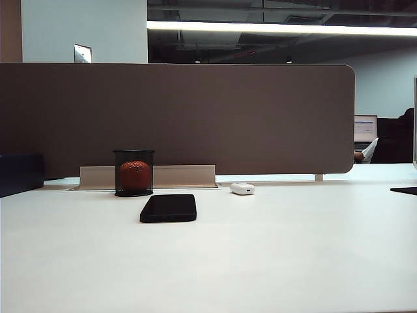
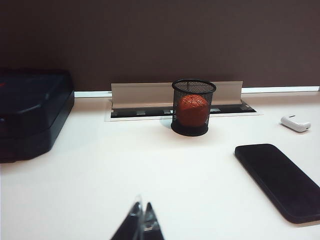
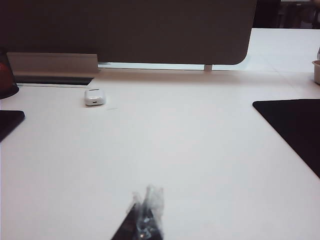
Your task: Find the wireless headphone case on the desktop and place it on the left side of the phone.
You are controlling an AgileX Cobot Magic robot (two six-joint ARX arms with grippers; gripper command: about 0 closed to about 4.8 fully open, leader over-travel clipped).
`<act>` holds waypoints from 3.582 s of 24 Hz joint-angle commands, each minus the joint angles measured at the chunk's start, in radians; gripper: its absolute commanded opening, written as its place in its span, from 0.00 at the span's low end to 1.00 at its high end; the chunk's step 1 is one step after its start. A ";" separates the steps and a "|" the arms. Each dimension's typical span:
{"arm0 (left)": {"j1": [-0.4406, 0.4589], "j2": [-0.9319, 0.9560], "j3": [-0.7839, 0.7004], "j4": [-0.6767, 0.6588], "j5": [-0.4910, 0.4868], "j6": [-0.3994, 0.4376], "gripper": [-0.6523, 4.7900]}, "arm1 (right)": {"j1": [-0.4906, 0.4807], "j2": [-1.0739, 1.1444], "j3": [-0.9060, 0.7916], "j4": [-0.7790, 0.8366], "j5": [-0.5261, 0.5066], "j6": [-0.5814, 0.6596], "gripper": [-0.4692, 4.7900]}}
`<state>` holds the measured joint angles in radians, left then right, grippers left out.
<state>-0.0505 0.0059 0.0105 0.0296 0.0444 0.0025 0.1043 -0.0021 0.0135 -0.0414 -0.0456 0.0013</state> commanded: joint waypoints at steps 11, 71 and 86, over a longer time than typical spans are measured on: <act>0.002 0.001 0.002 0.008 0.004 -0.003 0.11 | -0.001 0.000 0.089 0.012 -0.002 0.058 0.08; 0.002 0.001 0.002 -0.020 0.001 -0.003 0.11 | 0.031 1.387 2.151 -1.349 -0.359 0.190 0.08; 0.002 0.001 0.002 -0.020 0.003 -0.003 0.11 | 0.043 1.433 2.149 -1.349 -0.330 0.178 0.08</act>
<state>-0.0505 0.0059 0.0105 -0.0006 0.0441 0.0029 0.1463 1.4288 2.1597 -1.3975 -0.3851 0.1860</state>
